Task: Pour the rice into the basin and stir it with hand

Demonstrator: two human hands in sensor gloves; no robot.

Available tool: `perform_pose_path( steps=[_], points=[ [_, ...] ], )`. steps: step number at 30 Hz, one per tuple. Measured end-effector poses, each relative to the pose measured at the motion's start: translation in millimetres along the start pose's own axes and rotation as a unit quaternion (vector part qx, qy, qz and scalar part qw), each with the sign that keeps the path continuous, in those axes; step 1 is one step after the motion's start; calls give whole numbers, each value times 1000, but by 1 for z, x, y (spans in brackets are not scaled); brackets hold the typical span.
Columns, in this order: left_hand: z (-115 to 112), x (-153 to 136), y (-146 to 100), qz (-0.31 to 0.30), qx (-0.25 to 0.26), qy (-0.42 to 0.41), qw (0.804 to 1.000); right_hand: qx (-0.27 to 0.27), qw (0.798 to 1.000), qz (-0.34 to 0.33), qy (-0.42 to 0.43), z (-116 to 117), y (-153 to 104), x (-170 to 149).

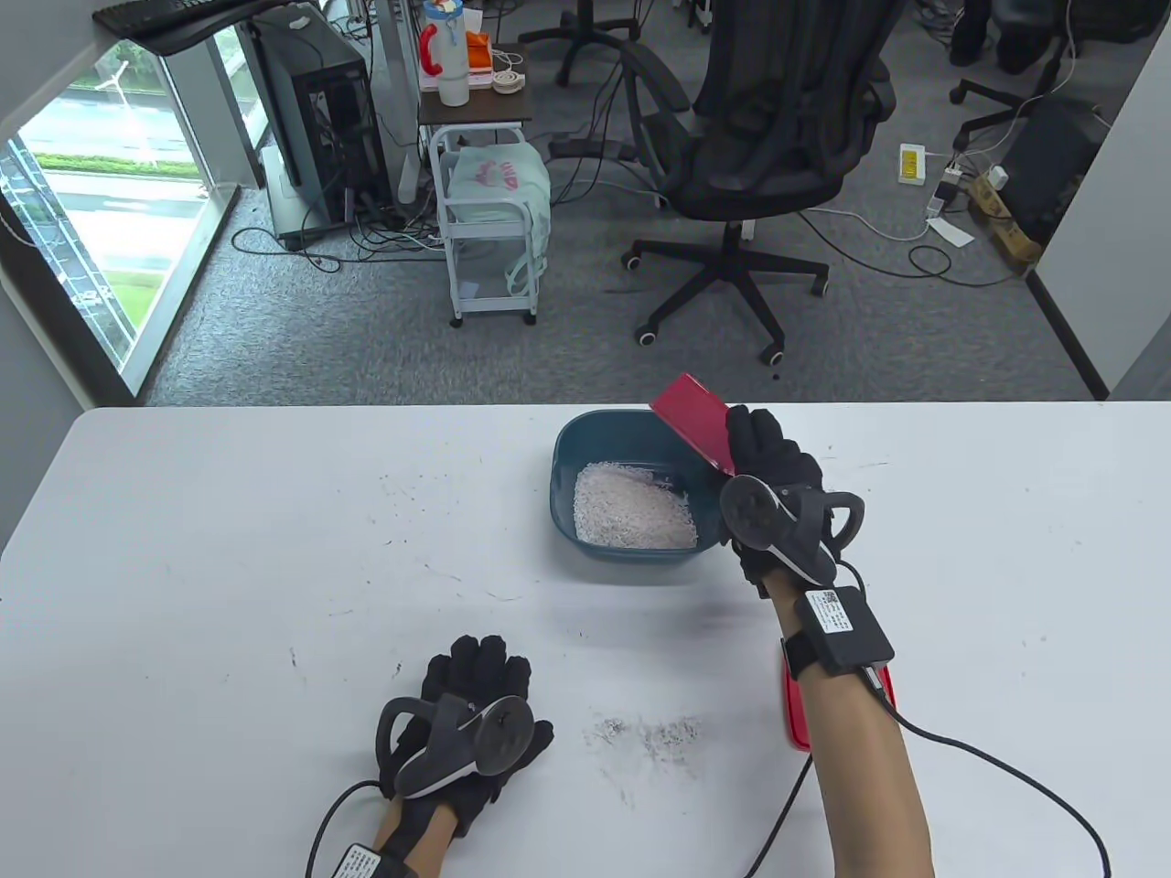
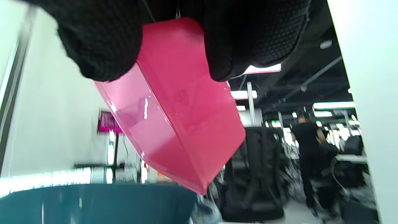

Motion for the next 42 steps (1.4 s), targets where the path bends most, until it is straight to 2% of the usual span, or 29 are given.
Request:
perform_pose_path(
  steps=[1,2,4,5,7,8,9,11,12,13,14,15,17,18,19,20,21,23,25,26,27,28,30,31,32,34,36,39,42],
  points=[
    [0,0,0,0,0,1,1000,14,999,-28,-30,-1,-1,5],
    [0,0,0,0,0,1,1000,-34,997,-35,-67,-8,-4,10],
    [0,0,0,0,1,-1,1000,-93,994,-24,-44,-15,-9,9],
    [0,0,0,0,2,-1,1000,-88,996,-16,-16,-13,-8,7],
    [0,0,0,0,3,1,1000,9,999,-38,-38,-1,-3,9],
    [0,0,0,0,4,0,1000,14,997,-57,-59,-1,-4,12],
    [0,-1,0,0,4,-1,1000,-25,994,-60,-90,-6,-7,15],
    [0,0,0,-1,4,-1,1000,-66,996,-32,-49,-9,-12,8],
    [0,0,0,-1,4,0,1000,-39,999,-21,-29,-3,-10,6],
    [0,0,0,-1,3,0,1000,15,999,-20,-37,3,-9,6],
    [0,0,0,-2,4,0,1000,8,997,-49,-62,0,-13,9],
    [0,0,0,-2,5,0,1000,-36,994,-43,-89,-8,-14,8],
    [-1,0,0,-2,4,0,1000,-76,997,-11,-27,-13,-18,-1],
    [-1,0,0,-1,3,0,1000,-60,998,-6,-10,-9,-16,-3],
    [-1,0,0,-2,2,0,1000,2,1000,-5,-18,-2,-13,-3],
    [-1,0,0,-2,2,1,1000,9,998,-32,-45,-4,-15,-1],
    [0,0,0,-2,2,2,1000,-37,996,-30,-73,-11,-18,0],
    [0,0,0,-1,3,0,1000,-69,997,-5,-21,-13,-22,-6],
    [-1,1,0,-2,1,0,1000,6,1000,-16,-23,-5,-19,-6],
    [-1,1,0,-2,1,1,1000,-16,998,-37,-38,-9,-22,-4],
    [-1,1,0,-2,1,1,1000,-67,996,-20,-49,-17,-24,-5],
    [-1,1,0,-2,1,1,1000,-80,996,-4,-25,-17,-26,-7],
    [-2,1,0,-2,-1,0,1000,-15,1000,-16,-21,-7,-21,-7],
    [-1,1,0,-2,-2,2,1000,-16,998,-40,-42,-8,-25,-4],
    [-1,2,0,-3,-2,3,1000,-38,998,-24,-51,-11,-25,-5],
    [-2,1,1,-2,-2,1,1000,-32,999,-6,12,-12,-25,-14],
    [-2,2,1,-3,-4,4,1000,-50,993,56,93,-17,-29,-31],
    [-2,3,1,-5,-2,2,1000,-51,964,129,228,-19,-37,-61],
    [-2,5,1,-7,-2,3,1000,-66,936,168,301,-22,-52,-88]
  ],
)
Point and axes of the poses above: the tracker on the back of each hand, its own x axis roughly to the thumb side, its own y axis roughly from the wrist to the fingertips, z = x × y, the point moved 2 cm from there along y, roughly from the wrist to the fingertips, and after that the axes turned 13 degrees about -z, right-handed, at the moved point
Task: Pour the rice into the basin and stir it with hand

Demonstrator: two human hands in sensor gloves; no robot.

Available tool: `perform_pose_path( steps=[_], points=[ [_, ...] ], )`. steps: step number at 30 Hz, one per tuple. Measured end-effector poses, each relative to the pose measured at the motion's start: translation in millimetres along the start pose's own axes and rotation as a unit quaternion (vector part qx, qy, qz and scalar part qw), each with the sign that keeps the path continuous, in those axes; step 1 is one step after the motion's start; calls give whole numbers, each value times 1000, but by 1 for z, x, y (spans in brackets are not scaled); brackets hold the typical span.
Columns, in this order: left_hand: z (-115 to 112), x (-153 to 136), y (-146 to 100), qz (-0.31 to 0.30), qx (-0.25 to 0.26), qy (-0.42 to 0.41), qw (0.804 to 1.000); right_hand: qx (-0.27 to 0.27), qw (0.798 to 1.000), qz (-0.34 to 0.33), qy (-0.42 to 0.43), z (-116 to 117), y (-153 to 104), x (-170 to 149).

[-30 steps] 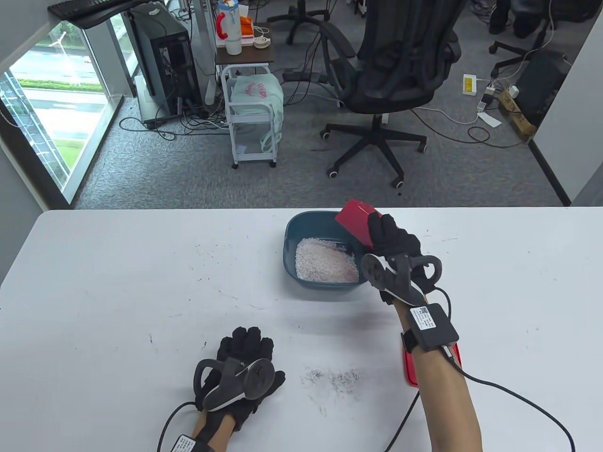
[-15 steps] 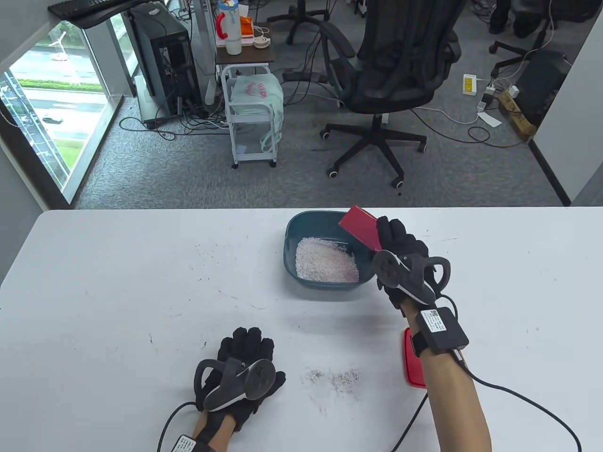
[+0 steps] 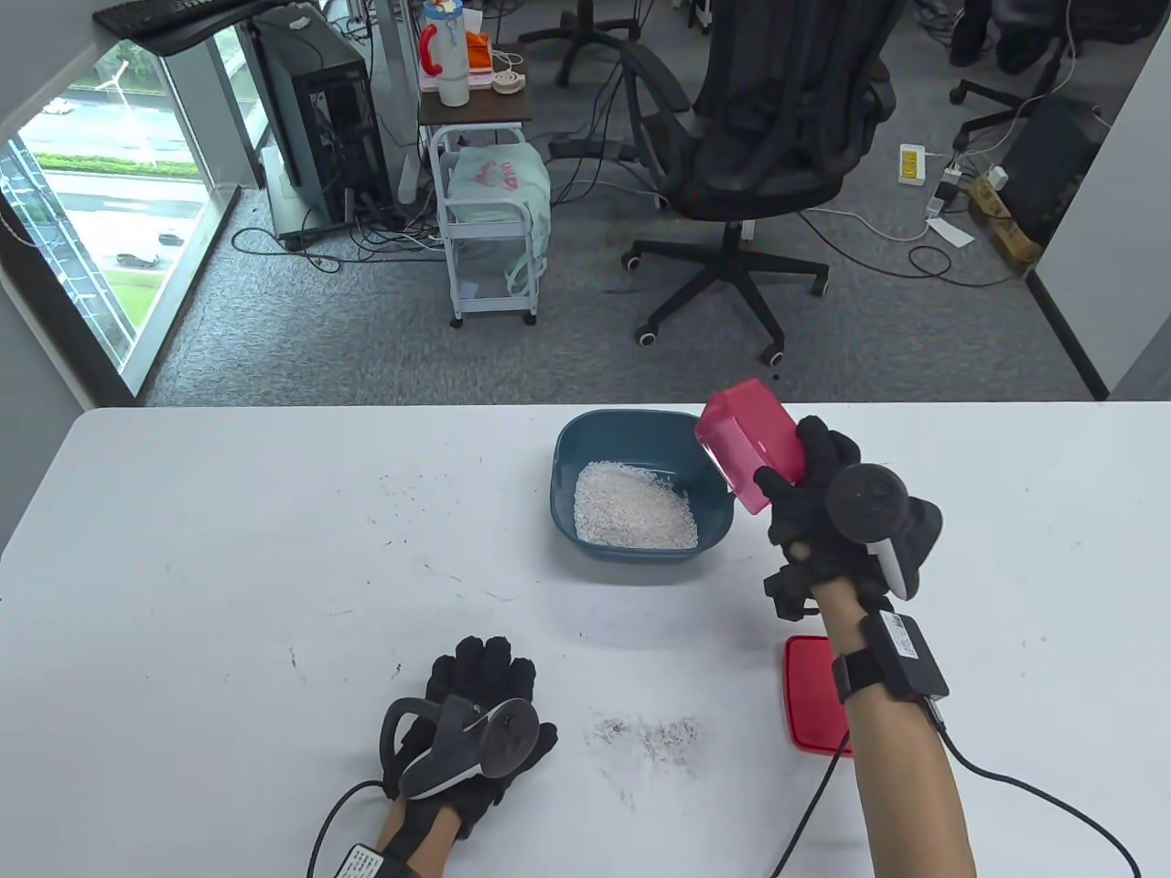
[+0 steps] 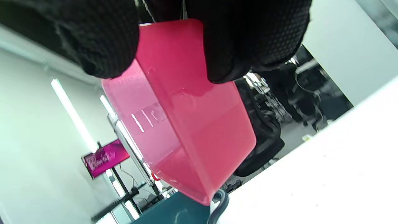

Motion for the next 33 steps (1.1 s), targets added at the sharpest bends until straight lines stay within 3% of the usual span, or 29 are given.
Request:
perform_pose_path(
  steps=[3,7,9,12,19,26,29,33],
  points=[
    [0,1,0,-2,1,-1,1000,-8,994,59,90,-13,-8,-24],
    [0,1,1,-2,2,-2,1000,4,968,184,170,-19,-22,-66],
    [-1,1,1,-2,1,-1,1000,24,951,254,172,-17,-30,-87],
    [-1,1,1,0,-3,-2,1000,60,943,297,138,-10,-39,-108],
    [-2,1,2,0,-6,-1,1000,101,926,333,146,9,-51,-130],
    [-3,1,2,2,-10,-2,1000,130,913,356,149,10,-56,-139],
    [-3,1,2,2,-9,-4,1000,170,917,346,104,7,-54,-137],
    [-3,1,2,2,-8,-5,1000,149,932,326,44,-9,-52,-129]
  ],
)
Point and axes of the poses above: the tracker on the back of each hand, its own x axis roughly to the thumb side, its own y axis roughly from the wrist to the fingertips, z = x × y, the point moved 2 cm from there along y, roughly from the wrist to the fingertips, and after that the axes turned 13 degrees about -z, right-handed, at the moved point
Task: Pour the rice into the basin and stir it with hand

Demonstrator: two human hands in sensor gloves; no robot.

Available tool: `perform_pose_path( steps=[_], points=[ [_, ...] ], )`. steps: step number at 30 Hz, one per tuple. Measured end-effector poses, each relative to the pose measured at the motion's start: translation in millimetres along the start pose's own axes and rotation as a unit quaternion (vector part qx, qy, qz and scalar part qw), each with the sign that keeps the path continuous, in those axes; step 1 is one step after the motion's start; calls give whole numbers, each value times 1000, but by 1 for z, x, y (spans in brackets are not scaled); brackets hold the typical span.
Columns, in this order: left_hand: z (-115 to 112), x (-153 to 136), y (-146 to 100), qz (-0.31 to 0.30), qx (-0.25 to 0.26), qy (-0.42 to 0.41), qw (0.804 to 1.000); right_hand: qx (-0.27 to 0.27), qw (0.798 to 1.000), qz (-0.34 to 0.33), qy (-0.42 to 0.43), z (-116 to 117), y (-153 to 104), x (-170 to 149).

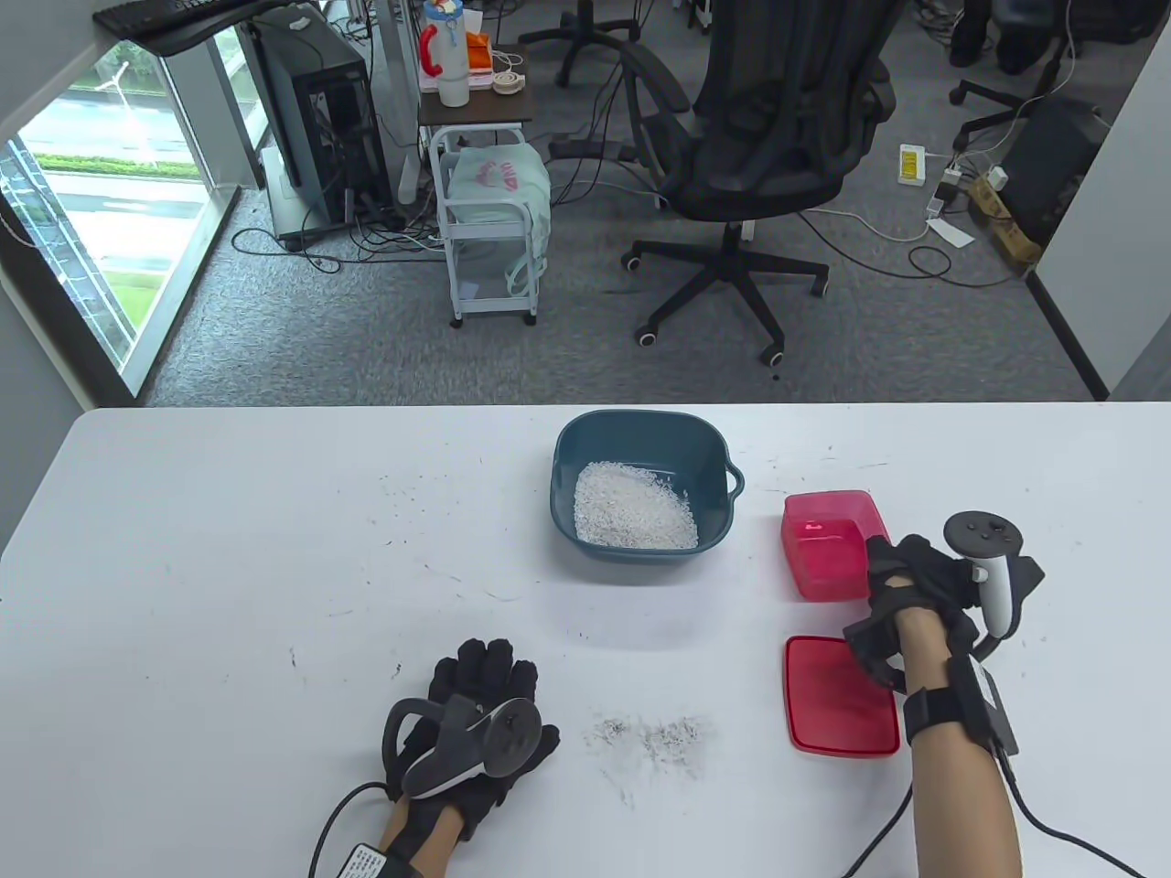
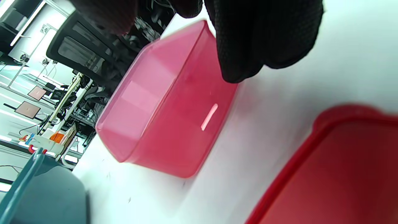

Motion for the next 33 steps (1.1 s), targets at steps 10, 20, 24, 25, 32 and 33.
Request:
perform_pose_path(
  steps=[10,20,24,25,32,33],
  points=[
    [12,-17,0,30,33,-33,998,16,980,-199,-4,-25,-72,26],
    [90,-72,85,139,140,-164,967,74,959,-274,13,5,-118,-10],
    [93,-94,140,190,131,-159,960,56,957,-284,23,-2,-121,-12],
    [91,-97,150,202,122,-156,959,58,957,-284,26,-2,-120,-13],
    [46,-136,214,296,36,-194,935,62,959,-275,22,-3,-113,-18],
    [38,-141,221,294,25,-220,930,63,959,-274,23,-3,-112,-19]
  ],
)
Point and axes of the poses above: the tracker on the back of each hand, its own x axis roughly to the thumb side, its own y axis roughly from the wrist to the fingertips, z = x × y, the point moved 2 cm from there along y, roughly from the wrist to the fingertips, and after that the axes turned 13 degrees about -z, right-handed, at the moved point
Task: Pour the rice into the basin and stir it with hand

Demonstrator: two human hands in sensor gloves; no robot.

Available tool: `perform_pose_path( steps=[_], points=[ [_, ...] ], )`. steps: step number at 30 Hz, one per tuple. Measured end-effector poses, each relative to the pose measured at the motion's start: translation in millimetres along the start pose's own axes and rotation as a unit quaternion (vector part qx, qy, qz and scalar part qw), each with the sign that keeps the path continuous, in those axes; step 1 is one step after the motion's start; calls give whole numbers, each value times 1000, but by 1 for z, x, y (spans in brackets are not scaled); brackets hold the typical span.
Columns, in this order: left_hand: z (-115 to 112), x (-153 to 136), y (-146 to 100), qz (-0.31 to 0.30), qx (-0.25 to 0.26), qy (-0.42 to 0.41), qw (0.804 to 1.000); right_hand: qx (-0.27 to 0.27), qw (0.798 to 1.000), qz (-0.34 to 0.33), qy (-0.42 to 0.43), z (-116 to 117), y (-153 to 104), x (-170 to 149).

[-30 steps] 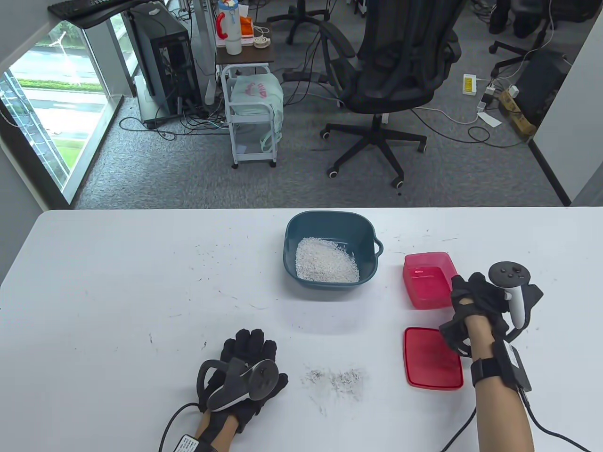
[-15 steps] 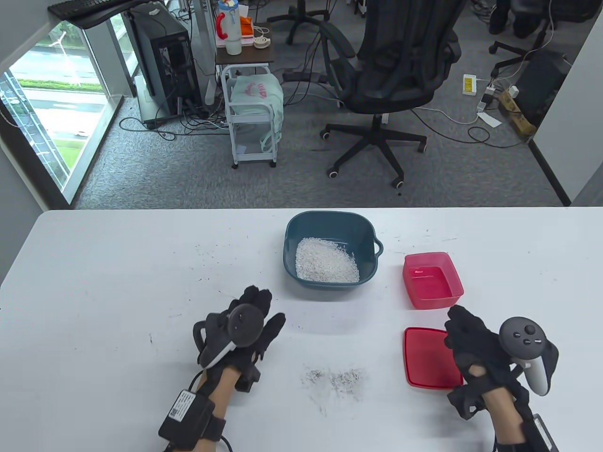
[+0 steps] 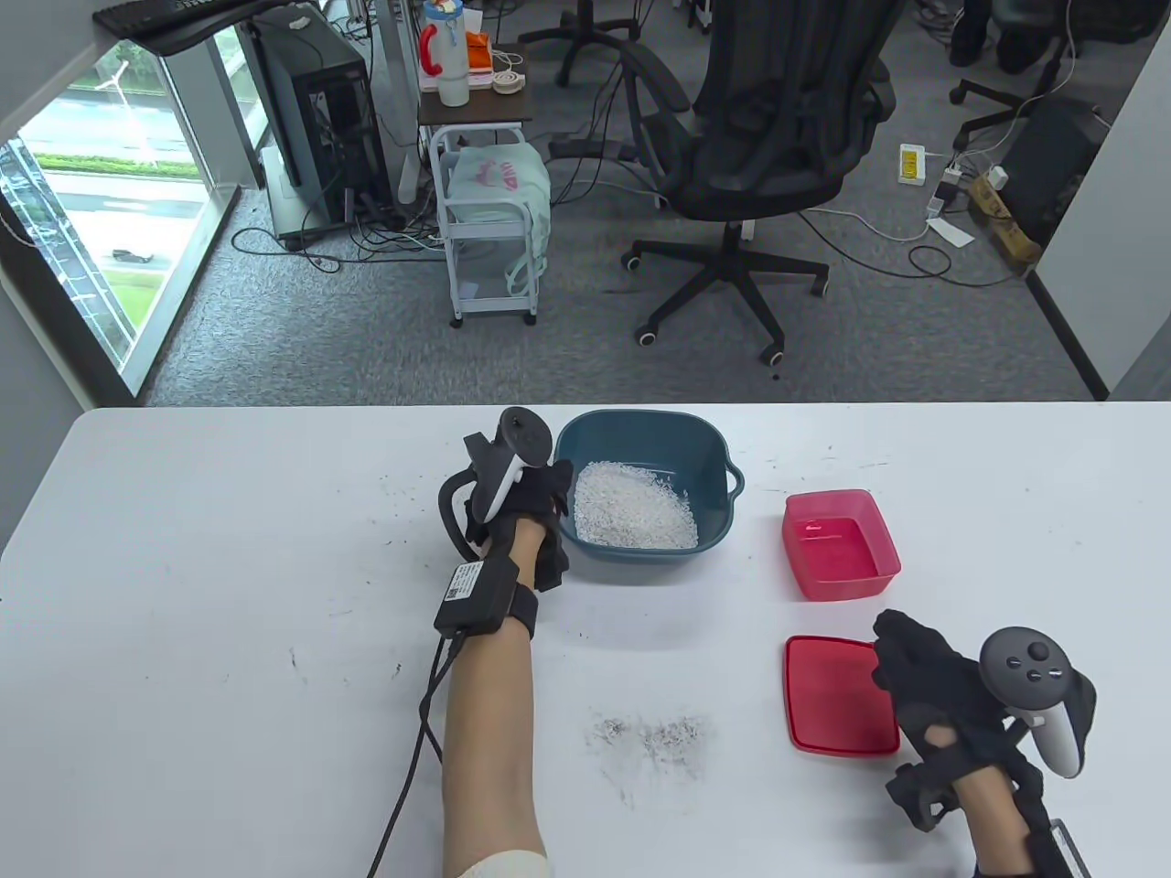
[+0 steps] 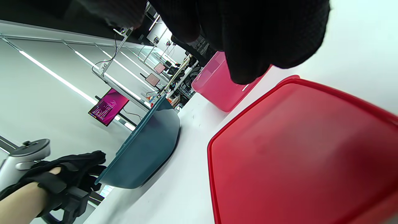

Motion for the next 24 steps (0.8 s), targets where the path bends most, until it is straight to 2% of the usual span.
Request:
perform_pose_path(
  steps=[3,5,7,9,12,13,15,19,24],
  points=[
    [-15,-7,16,5,-63,-54,997,2,1000,2,3,0,1,0],
    [-20,-12,20,8,-81,-66,995,2,1000,3,3,1,1,0],
    [-25,-14,25,-11,-89,-121,989,10,1000,6,1,4,2,-1],
    [-25,-15,25,-17,-90,-133,987,16,1000,9,-2,7,3,-3],
    [-24,-19,18,-38,-74,-198,977,17,1000,12,-6,8,3,-4],
    [-22,-19,13,-46,-65,-227,970,18,1000,13,-5,8,2,-5],
    [-15,-19,2,-71,-72,-221,970,17,1000,15,0,7,2,-7],
    [6,-22,-37,-113,-78,-259,956,15,1000,12,15,6,2,-8],
    [25,-28,-109,-147,-77,-299,940,17,998,5,60,6,1,-7]
  ],
)
Point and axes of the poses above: the tracker on the back of each hand, its own x axis roughly to the thumb side, its own y axis roughly from the wrist to the fingertips, z = x × y, the point moved 2 cm from there along y, roughly from the wrist to the fingertips, and after that the axes turned 13 degrees about -z, right-handed, at the moved point
